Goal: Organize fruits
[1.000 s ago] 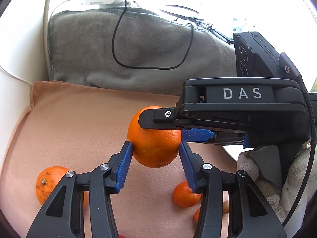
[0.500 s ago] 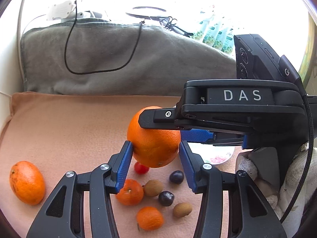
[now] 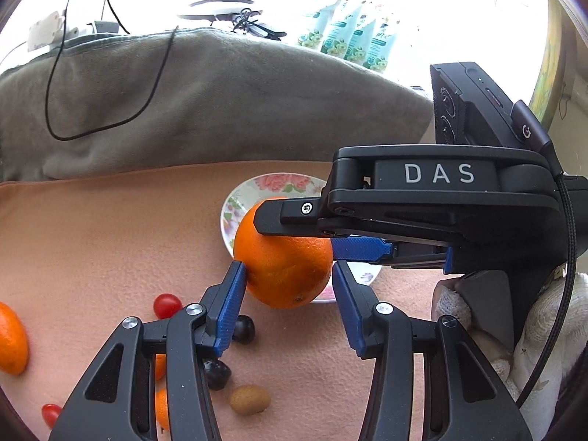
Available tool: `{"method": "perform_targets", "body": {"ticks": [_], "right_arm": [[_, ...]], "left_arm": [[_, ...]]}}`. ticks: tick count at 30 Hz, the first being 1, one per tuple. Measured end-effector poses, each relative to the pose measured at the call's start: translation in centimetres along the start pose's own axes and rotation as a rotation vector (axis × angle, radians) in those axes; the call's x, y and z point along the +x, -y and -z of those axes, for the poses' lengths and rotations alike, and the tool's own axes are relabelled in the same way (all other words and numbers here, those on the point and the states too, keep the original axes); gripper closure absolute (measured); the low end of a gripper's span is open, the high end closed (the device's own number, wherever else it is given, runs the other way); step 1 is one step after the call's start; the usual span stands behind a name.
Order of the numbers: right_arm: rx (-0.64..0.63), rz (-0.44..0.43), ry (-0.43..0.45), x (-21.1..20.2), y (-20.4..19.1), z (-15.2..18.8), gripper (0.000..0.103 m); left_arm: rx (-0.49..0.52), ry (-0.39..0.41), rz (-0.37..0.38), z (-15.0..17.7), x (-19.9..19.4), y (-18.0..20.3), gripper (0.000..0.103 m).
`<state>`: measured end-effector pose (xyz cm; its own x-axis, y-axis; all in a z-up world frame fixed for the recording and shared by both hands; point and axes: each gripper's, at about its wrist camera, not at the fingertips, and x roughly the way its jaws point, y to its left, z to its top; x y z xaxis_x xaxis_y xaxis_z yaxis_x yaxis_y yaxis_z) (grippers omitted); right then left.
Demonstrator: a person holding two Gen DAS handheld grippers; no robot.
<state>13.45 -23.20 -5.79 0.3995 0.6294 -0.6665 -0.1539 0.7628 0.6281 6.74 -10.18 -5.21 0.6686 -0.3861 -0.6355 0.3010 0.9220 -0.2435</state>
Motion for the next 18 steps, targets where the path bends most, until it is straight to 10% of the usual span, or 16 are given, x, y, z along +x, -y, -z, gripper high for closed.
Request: {"method": "perform_targets", "body": {"ticks": [18], "right_arm": [[-0.056, 0.043, 0.195, -6.8, 1.8, -1.0, 0.038]], "left_arm": [[-0.010, -0.001, 0.002, -0.2, -0.9, -0.4, 0.061]]}}
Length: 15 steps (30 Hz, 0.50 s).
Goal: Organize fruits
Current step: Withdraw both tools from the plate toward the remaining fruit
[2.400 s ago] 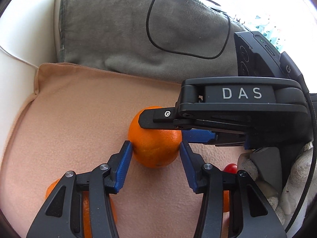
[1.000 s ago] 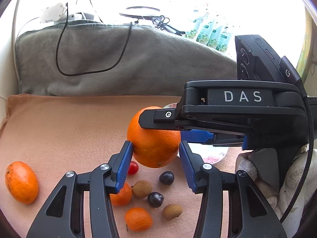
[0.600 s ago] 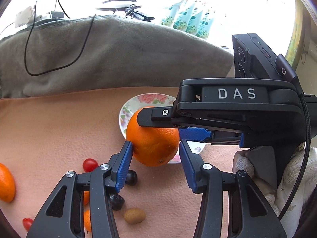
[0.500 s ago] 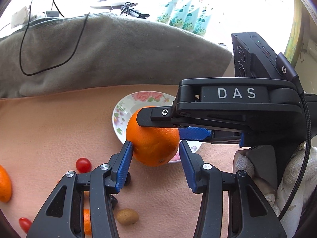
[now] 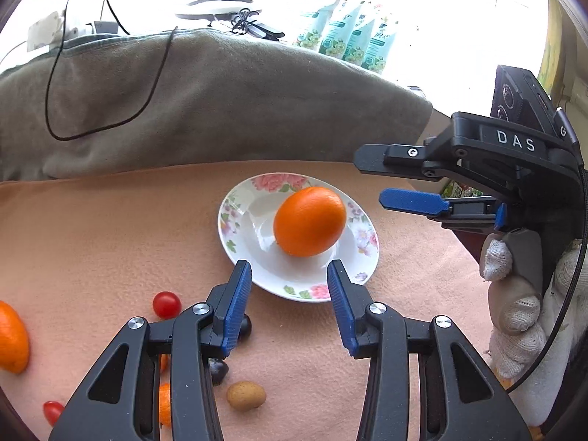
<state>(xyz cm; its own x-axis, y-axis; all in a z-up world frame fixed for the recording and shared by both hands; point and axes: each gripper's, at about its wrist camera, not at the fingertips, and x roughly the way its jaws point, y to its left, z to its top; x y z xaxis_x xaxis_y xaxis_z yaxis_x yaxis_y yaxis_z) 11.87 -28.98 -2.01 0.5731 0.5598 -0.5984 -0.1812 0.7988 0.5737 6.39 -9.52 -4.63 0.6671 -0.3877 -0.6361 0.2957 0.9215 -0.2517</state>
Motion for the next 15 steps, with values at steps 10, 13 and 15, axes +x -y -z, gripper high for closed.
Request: {"method": "perform_targets", "body": {"ticks": [10, 13, 15], "right_arm": [[-0.050, 0.029, 0.050, -1.7, 0.4, 1.7, 0.038], [-0.065, 0.033, 0.066, -2.1, 0.4, 2.3, 0.037], [-0.081, 0.046, 0.081, -2.5, 0.4, 2.7, 0.035]], "left_arm": [[-0.029, 0.040, -0.061, -0.6, -2.7, -3.3, 0.047], [-0.045, 0.051, -0.090, -0.6, -3.7, -4.6, 0.044], [-0.061, 0.061, -0.110, -0.7, -4.3, -5.6, 0.043]]}}
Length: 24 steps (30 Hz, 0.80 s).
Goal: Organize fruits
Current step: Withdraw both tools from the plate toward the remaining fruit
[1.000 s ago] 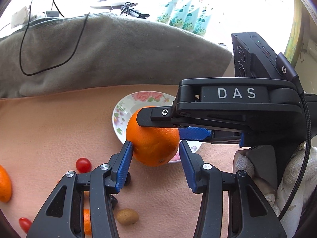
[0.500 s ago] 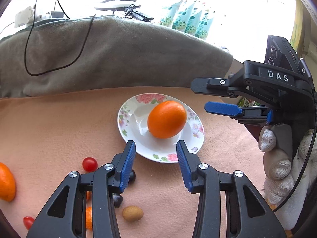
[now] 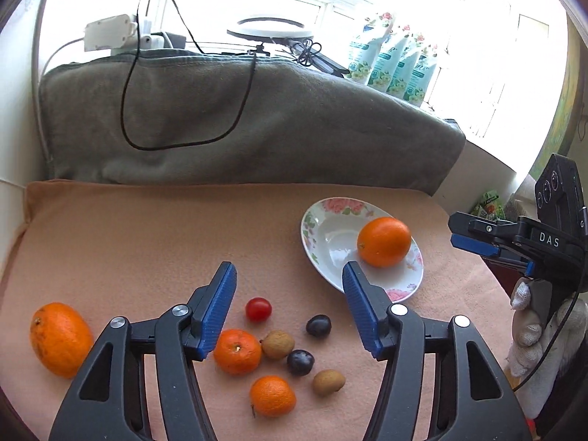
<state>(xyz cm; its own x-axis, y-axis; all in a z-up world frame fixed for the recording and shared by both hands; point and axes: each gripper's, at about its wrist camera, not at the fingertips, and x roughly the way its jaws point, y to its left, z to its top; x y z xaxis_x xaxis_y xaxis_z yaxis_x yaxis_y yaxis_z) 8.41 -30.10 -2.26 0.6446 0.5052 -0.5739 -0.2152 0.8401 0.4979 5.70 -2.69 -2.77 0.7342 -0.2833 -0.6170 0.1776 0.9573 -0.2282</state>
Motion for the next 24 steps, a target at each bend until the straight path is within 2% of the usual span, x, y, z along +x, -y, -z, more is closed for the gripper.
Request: {"method": "perform_targets", "body": {"ticks": [2, 10, 18, 24], "right_arm": [[-0.011, 0.005, 0.015, -0.4, 0.0, 0.4, 0.028], [-0.099, 0.022, 0.045, -1.3, -1.4, 1.8, 0.028], [-0.241, 0.011, -0.014, -0.5, -3.9, 4.4, 0.028], [-0.274, -0.013, -0.075, 1.2, -4.8, 5.7, 0.028]], "left_arm": [[-0.016, 0.009, -0.018, 0.0, -0.6, -1.0, 0.043], [-0.065, 0.007, -0.063, 1.1, -1.8, -4.0, 0.043], [-0.088, -0.049, -0.046, 3.1, -1.4, -5.4, 0.043], [-0.122, -0.085, -0.026, 4.0, -0.5, -6.0, 0.043]]}}
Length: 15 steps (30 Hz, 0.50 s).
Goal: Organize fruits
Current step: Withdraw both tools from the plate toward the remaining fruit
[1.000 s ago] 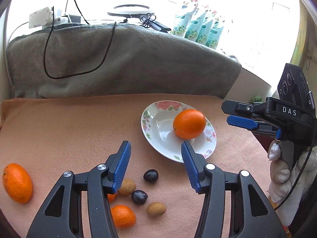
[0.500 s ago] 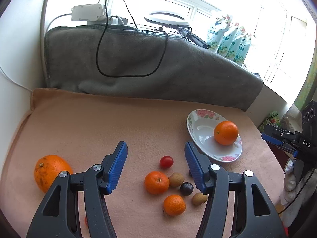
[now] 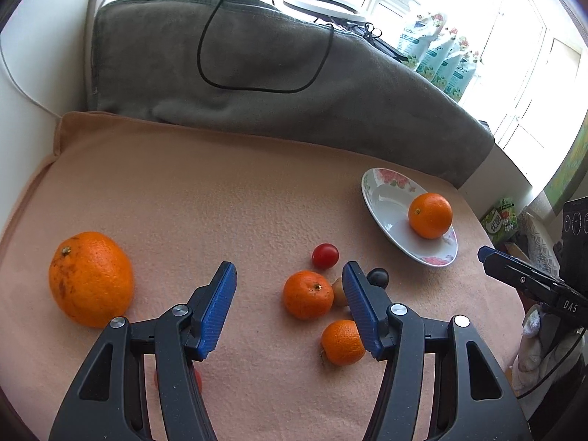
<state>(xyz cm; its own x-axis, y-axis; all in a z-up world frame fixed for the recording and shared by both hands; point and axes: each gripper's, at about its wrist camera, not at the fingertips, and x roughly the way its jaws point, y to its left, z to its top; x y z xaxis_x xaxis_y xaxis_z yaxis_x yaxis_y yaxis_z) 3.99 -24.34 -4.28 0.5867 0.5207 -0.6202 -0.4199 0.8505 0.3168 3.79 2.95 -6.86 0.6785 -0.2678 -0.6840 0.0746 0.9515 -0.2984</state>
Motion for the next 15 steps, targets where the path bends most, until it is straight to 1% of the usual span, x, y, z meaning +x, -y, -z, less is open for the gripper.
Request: {"method": "perform_targets", "body": {"ticks": [4, 8, 12, 13, 15], "right_arm": [[-0.008, -0.008, -0.035, 1.2, -0.3, 0.5, 0.033], [-0.015, -0.018, -0.068, 2.2, -0.6, 1.1, 0.037], [-0.036, -0.032, -0.106, 3.2, -1.1, 1.5, 0.042], [-0.043, -0.036, -0.116, 3.5, -1.3, 1.5, 0.042], [-0.053, -0.051, -0.137, 4.2, -1.7, 1.5, 0.045]], "left_arm": [[-0.004, -0.023, 0.010, 0.3, 0.7, -0.2, 0.044], [-0.005, -0.041, 0.016, 0.6, 1.3, -0.3, 0.048], [-0.005, -0.058, 0.026, 0.7, 1.7, -0.3, 0.050], [-0.002, -0.061, 0.029, 0.8, 1.8, -0.3, 0.053], [0.000, -0.066, 0.032, 0.8, 1.9, -0.2, 0.054]]}}
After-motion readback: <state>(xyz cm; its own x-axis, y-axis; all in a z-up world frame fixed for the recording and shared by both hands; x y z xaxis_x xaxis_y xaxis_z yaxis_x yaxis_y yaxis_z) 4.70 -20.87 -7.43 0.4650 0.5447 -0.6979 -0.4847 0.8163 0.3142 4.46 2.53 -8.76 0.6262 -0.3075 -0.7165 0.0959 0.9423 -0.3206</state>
